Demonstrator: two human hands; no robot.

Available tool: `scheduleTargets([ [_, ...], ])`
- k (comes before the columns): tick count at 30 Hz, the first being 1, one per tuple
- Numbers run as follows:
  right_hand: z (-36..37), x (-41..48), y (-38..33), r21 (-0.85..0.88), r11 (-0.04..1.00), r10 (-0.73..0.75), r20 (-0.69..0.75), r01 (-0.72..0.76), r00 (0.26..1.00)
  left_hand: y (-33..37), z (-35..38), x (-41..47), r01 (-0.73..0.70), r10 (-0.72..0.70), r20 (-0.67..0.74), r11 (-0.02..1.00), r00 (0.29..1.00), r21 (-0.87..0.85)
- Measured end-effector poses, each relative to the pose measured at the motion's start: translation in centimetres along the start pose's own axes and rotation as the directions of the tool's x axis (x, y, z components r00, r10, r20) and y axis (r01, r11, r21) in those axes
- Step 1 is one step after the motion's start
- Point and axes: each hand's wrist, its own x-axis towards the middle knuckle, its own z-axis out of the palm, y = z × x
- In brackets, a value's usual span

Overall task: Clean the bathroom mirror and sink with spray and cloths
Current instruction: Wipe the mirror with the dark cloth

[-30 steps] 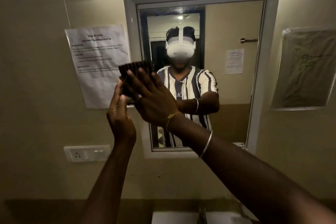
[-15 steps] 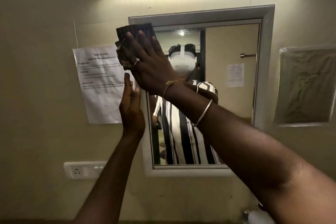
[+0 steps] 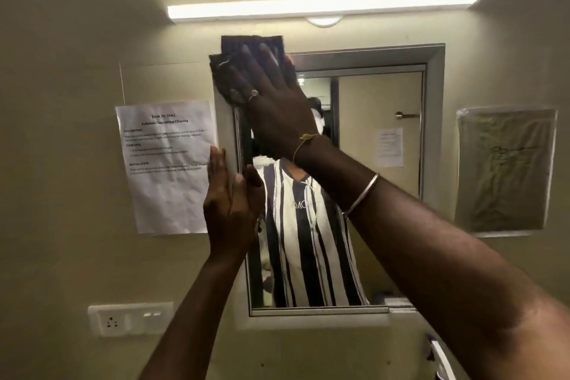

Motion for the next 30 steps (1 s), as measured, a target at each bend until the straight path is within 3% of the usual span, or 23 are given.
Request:
scheduleTargets([
  [2, -0.7, -0.5, 2.0, -0.025, 0.999, 0.028, -0.020, -0.028, 0.999, -1.1, 0.5, 0.3, -0.147, 0.145, 0.024, 0.967, 0.989, 0.210],
  [3, -1.1, -0.8, 3.0, -0.027, 0.999, 0.039, -0.029, -0.040, 0.999, -1.6, 0.8, 0.4, -0.165, 0.163, 0.030, 0.958, 0.986, 0.234],
  [7, -2.8, -3.0, 7.4, -0.037, 0.995, 0.086, -0.052, -0.088, 0.995, -0.3, 1.3, 0.6, -0.058, 0.060, -0.025, 0.996, 0.998, 0.074],
  [18, -5.6, -9.7, 16.1, -0.088, 0.929, 0.354, -0.069, -0.359, 0.933, -0.1, 2.7, -1.7, -0.106, 0.112, -0.040, 0.986, 0.993, 0.130],
  [25, -5.7, -12.9, 16.9, 0.043, 0.859, 0.512, -0.067, -0.510, 0.856, -0.2, 3.2, -2.9, -0.089, 0.097, -0.047, 0.983, 0.994, 0.158],
  [30, -6.2, -18.2, 14.9, 0.157, 0.837, 0.533, -0.022, -0.524, 0.846, -0.8, 3.0, -4.5, -0.089, 0.092, -0.008, 0.983, 0.996, 0.164],
])
